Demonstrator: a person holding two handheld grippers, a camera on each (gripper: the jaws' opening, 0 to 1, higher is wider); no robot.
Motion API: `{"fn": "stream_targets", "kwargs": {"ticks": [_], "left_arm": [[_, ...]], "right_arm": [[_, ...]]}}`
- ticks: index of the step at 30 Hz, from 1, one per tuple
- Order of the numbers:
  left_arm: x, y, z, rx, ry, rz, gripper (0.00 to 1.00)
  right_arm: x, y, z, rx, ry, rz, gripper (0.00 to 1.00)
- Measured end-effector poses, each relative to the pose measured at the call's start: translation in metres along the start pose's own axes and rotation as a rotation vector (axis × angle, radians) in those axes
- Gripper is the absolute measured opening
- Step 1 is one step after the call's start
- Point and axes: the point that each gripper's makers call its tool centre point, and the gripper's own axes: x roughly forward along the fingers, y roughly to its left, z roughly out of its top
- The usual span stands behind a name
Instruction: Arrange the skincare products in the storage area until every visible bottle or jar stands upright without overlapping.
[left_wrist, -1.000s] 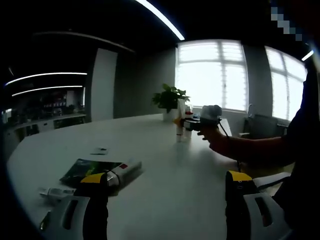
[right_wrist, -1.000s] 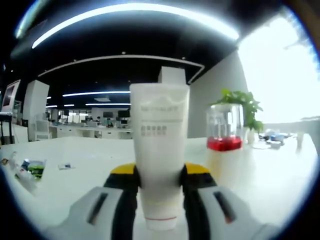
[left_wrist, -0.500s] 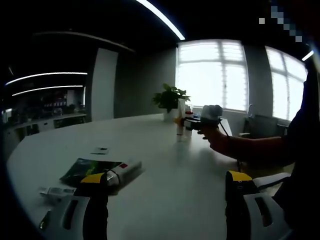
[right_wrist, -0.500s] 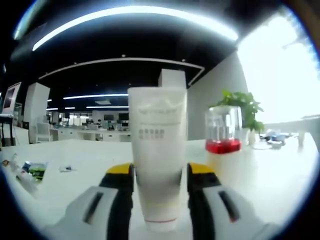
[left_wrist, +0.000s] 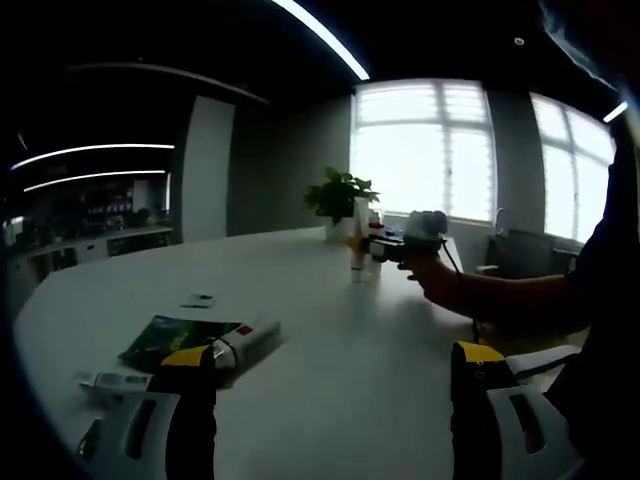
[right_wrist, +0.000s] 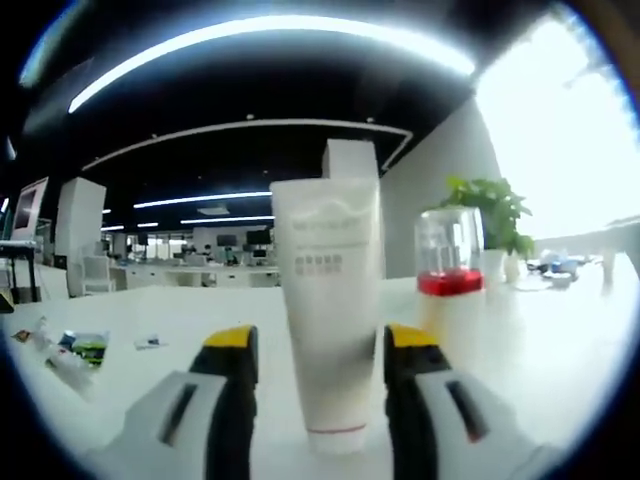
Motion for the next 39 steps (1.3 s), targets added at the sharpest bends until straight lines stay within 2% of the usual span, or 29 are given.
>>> {"fn": "stream_targets", "kwargs": {"ticks": [18,34,39], "left_arm": [[0.0,-0.005,0.003,0.0,-0.006,-0.009,1.0],[0.004,-0.008,0.004,-0.004,-0.011,-0.017,1.0],[0.003,-0.008,0.0,-0.01,-0.005,-0.013,1.0]], "right_arm": [[-0.019,0.007,0.014,-0.016,-0.021,0.015,0.51],[-0.042,0.032,0.032,0.012,-0.045,0.083,0.56],[-0.053,0.038,0.029,0.026,-0.033,0.118,0.56]]}}
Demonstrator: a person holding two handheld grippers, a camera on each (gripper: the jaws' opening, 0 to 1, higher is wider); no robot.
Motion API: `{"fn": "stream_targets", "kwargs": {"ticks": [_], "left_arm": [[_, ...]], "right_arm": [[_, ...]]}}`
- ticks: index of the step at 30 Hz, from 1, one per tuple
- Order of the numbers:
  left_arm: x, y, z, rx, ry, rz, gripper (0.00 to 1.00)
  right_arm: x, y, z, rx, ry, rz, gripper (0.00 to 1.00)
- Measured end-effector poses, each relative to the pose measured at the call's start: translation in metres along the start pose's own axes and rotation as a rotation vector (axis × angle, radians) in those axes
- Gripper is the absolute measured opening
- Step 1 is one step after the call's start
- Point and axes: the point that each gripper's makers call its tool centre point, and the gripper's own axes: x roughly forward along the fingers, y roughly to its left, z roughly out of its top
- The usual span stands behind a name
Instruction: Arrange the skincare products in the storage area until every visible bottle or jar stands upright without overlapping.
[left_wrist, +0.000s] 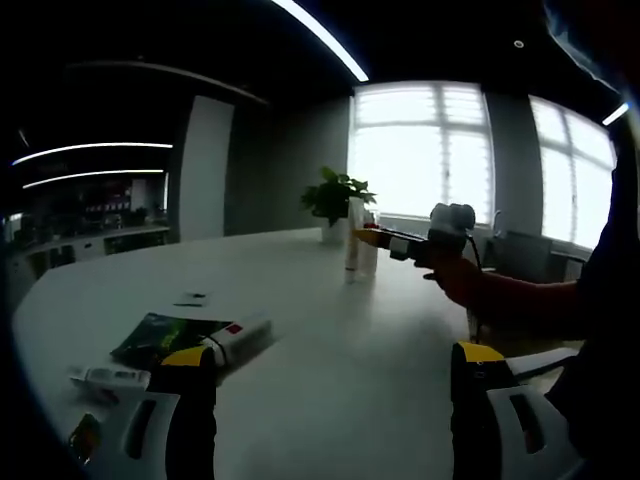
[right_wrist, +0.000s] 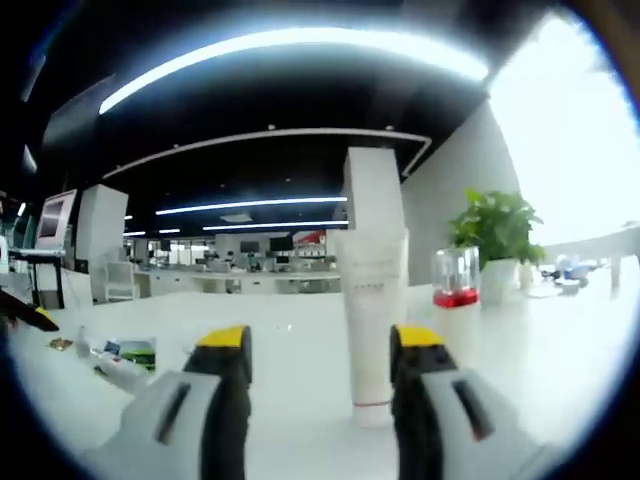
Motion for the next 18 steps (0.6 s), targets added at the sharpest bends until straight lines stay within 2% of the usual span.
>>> {"fn": "stream_targets", "kwargs": {"ticks": [7,18], "left_arm": [[0.0,0.0,0.0,-0.004,0.0,0.001,1.0],[0.004,0.0,0.003,-0.006,0.003,0.005,1.0]], "right_arm": [[-0.015,0.01,-0.005,0.025,0.007,0.044,0.65],[-0.015,0.015,-0.007,0.016,-0.008,0.088,0.78]]}}
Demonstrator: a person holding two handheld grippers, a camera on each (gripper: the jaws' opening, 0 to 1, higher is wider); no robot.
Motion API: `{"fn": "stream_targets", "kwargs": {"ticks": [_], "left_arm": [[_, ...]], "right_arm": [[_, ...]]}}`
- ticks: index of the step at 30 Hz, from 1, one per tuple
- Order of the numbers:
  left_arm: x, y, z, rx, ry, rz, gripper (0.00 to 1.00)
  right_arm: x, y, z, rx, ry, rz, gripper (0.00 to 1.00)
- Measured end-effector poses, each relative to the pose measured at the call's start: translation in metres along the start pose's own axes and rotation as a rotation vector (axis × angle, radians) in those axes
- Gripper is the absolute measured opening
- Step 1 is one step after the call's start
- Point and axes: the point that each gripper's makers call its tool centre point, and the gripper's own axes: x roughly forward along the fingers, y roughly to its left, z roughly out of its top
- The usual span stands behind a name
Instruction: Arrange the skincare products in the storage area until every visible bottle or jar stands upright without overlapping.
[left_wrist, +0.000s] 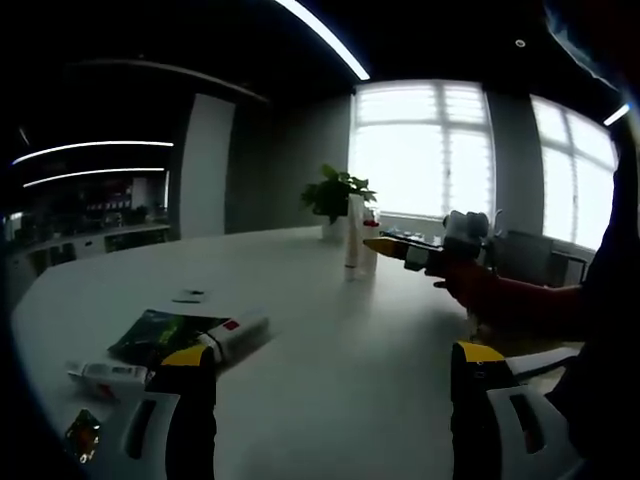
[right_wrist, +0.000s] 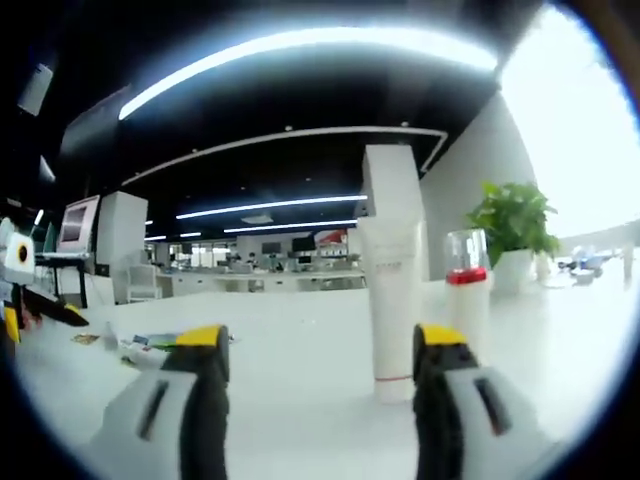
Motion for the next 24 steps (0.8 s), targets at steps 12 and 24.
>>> {"fn": "stream_targets", "kwargs": {"ticks": [12,24], "left_arm": [[-0.002,0.004,0.004,-0.011,-0.008,0.026,1.0],[-0.003,0.0,0.002,-0.014,-0.009,0.057,1.0]], "right_arm": [[-0.002,0.017,0.003,0.016,-0.031,0.105,1.0],[-0.013,0.026,0.004,-0.015,-0.021,0.175,1.0]]}}
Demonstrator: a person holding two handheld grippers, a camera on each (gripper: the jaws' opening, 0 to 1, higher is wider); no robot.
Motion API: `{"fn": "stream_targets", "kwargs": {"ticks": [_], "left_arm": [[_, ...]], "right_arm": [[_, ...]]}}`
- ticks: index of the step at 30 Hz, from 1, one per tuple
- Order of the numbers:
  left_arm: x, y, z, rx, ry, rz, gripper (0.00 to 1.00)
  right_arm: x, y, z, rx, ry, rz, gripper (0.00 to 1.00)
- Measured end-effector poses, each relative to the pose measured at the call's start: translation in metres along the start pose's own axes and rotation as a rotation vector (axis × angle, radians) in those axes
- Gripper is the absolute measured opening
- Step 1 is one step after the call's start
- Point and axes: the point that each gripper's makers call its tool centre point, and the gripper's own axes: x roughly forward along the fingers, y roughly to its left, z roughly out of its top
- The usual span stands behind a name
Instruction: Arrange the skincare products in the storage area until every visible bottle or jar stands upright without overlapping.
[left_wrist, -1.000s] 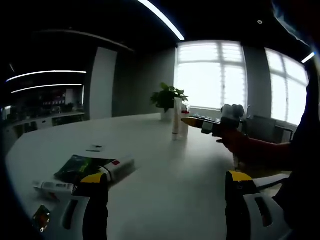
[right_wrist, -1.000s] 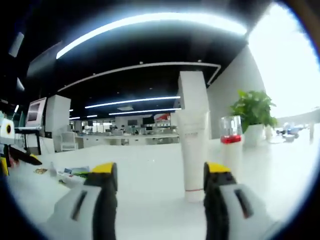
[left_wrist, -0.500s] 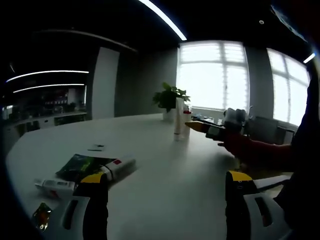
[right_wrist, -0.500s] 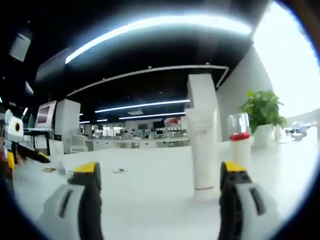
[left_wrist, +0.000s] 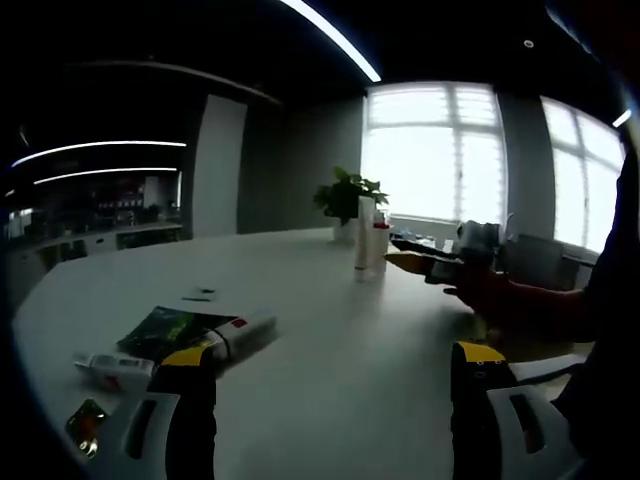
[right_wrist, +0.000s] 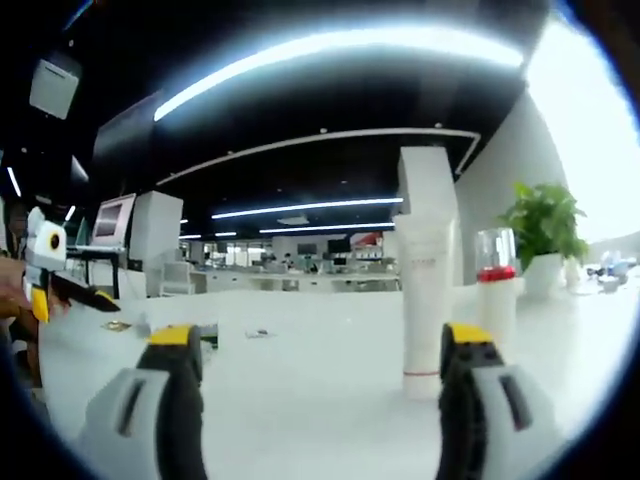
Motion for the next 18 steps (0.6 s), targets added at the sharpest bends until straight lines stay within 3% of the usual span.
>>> {"fn": "stream_targets", "kwargs": {"ticks": [18], "left_arm": [[-0.019,0.016,-0.014,0.01,0.009,0.131,1.0]], "right_arm": [[0.0,0.05,-0.001,-0.089,0.09,0.214,0.98]]}}
